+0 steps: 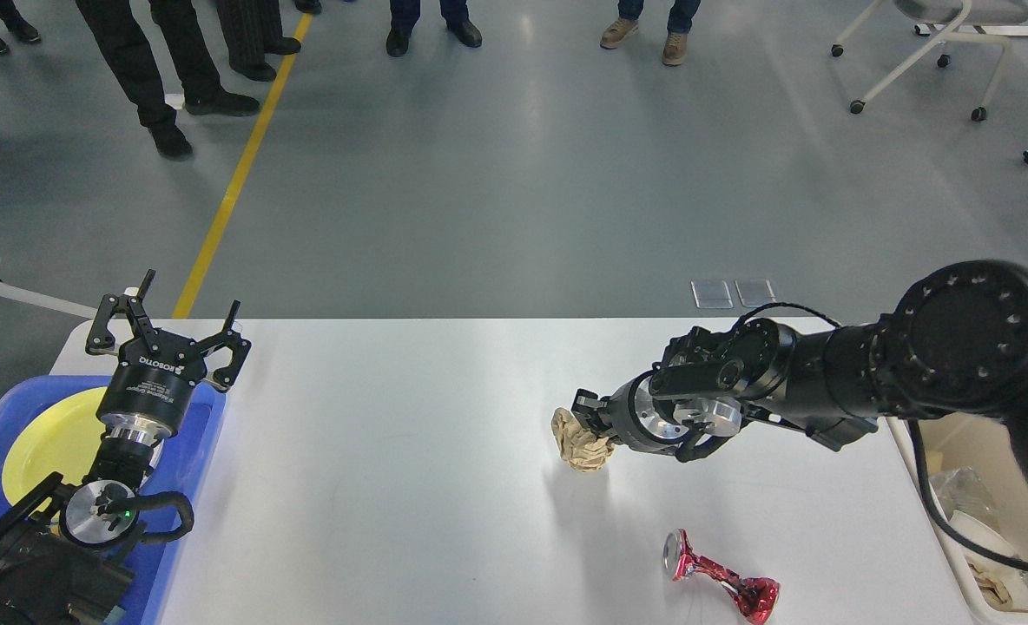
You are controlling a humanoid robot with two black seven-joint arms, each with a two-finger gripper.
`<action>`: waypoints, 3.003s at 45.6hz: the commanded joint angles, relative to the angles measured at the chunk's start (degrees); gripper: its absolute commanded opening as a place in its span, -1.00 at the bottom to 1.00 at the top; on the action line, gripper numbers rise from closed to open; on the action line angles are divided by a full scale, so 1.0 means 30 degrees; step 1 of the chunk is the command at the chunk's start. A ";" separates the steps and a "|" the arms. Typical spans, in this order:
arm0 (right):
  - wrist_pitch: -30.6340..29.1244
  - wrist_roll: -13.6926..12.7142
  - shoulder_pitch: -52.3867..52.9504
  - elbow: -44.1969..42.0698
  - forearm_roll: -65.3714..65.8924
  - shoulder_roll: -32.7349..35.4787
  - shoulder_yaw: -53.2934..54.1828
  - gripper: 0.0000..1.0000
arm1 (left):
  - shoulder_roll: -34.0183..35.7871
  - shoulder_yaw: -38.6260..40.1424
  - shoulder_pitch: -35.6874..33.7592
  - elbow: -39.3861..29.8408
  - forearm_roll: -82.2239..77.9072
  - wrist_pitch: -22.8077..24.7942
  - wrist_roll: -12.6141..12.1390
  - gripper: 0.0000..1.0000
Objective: Tidy desktop
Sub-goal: 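Lift the paper bag and carry it over the white bin, then lower the paper bag into the bin and release it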
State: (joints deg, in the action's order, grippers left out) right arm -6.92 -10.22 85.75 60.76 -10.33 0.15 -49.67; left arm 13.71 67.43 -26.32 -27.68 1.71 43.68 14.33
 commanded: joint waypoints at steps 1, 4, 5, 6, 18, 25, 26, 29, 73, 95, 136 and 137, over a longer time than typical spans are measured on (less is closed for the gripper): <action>-0.1030 -0.0020 0.3257 0.3004 -0.0014 0.1119 -0.1224 -1.00 | 0.0000 -0.0006 0.0014 -0.0001 0.0015 0.0001 0.0000 0.93; -0.1557 -0.0020 0.5218 0.4528 -0.0043 0.1413 -0.2044 -1.00 | 0.0000 0.0022 0.0014 -0.0001 -0.0014 0.0001 0.0000 0.93; -0.1733 -0.0020 0.5834 0.4997 -0.0043 0.1530 -0.2308 -1.00 | 0.0000 -0.0006 0.0014 -0.0001 0.0015 0.0001 0.0000 0.93; -0.1938 -0.0020 0.6450 0.5466 -0.0043 0.1647 -0.2572 -1.00 | 0.0000 0.0022 0.0014 -0.0001 0.0015 0.0001 0.0000 0.93; -0.4810 -0.0020 1.2078 0.9715 0.0191 0.3083 -0.4243 -1.00 | 0.0000 -0.0006 0.0014 -0.0001 0.0015 0.0001 0.0000 0.93; -0.5396 -0.0020 1.3779 1.1679 0.0893 0.3436 -0.4918 -1.00 | 0.0000 -0.0007 0.0014 -0.0001 0.0015 0.0001 0.0000 0.93; -0.5455 -0.0049 1.3896 1.1855 0.1010 0.3465 -0.4976 -1.00 | 0.0000 -0.0007 0.0014 -0.0001 -0.0014 0.0001 0.0000 0.93; -0.5456 -0.0049 1.4131 1.2179 0.1129 0.3611 -0.5094 -1.00 | 0.0000 -0.0007 0.0014 -0.0001 0.0015 0.0001 0.0000 0.93; -0.1267 0.0156 0.4295 0.3132 0.1832 1.4772 -0.9112 -1.00 | 0.0000 -0.0007 0.0014 -0.0001 0.0015 0.0001 0.0000 0.93; -0.1149 0.0156 -0.9887 -0.8968 0.1890 1.3136 0.1526 -1.00 | 0.0000 -0.0007 0.0014 -0.0001 0.0015 0.0001 0.0000 0.93; 0.3919 0.0068 -1.7421 -1.7557 0.1451 0.6395 0.1644 -1.00 | 0.0000 -0.0007 0.0014 -0.0001 0.0015 0.0001 0.0000 0.93; 0.3919 0.0068 -1.7421 -1.7557 0.1451 0.6395 0.1644 -1.00 | 0.0000 -0.0007 0.0014 -0.0001 0.0015 0.0001 0.0000 0.93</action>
State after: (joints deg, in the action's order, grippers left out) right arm 4.83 -10.03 33.51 8.08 -5.97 19.28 -44.76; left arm 13.71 67.44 -26.28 -27.68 1.71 43.65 14.33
